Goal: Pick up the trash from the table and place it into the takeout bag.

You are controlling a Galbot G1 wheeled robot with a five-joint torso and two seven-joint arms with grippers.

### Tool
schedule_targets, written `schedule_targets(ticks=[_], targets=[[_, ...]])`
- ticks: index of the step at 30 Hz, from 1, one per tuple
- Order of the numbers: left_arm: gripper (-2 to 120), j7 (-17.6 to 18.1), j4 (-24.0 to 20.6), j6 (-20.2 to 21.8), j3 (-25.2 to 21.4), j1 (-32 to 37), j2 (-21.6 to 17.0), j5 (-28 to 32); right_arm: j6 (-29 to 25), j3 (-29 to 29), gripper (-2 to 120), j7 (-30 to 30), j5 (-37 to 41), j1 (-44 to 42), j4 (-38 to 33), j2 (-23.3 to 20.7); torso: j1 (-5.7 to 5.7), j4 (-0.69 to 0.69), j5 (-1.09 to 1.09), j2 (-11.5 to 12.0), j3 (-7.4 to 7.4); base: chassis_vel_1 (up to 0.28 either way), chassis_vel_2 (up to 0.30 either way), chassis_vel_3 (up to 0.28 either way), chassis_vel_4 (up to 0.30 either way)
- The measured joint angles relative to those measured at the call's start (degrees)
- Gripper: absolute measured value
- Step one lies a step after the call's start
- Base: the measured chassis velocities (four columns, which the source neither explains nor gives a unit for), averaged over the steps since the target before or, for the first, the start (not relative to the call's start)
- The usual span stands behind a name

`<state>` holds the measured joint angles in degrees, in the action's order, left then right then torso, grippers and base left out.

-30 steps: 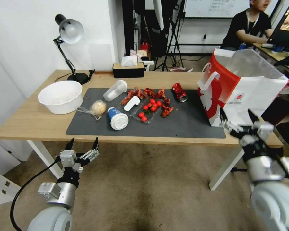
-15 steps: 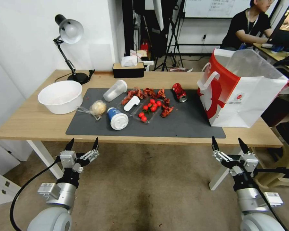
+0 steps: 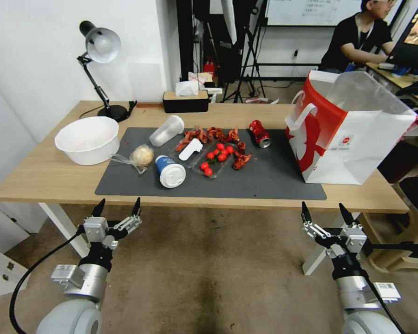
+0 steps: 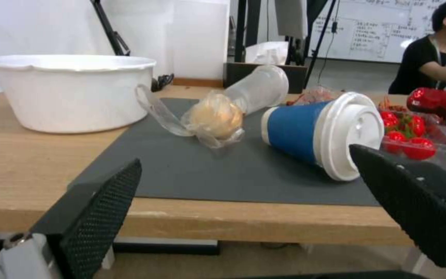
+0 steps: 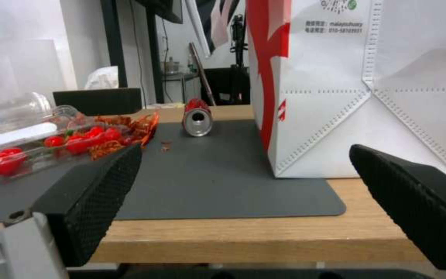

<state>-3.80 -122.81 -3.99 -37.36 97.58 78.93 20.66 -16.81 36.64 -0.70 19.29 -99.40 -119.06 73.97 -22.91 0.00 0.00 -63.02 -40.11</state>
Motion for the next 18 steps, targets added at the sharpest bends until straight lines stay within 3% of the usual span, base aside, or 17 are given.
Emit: schedule_targets(ticks=[18], targets=[[100,0.0,-0.4,0.0,-0.2,0.1,-0.1,-0.2,1.0,-3.3,100,0.1,-2.5,0.4,0.5,0.3,0.0,0.0,0.0,0.0,0.0,0.0,0.0,0.0,0.0]])
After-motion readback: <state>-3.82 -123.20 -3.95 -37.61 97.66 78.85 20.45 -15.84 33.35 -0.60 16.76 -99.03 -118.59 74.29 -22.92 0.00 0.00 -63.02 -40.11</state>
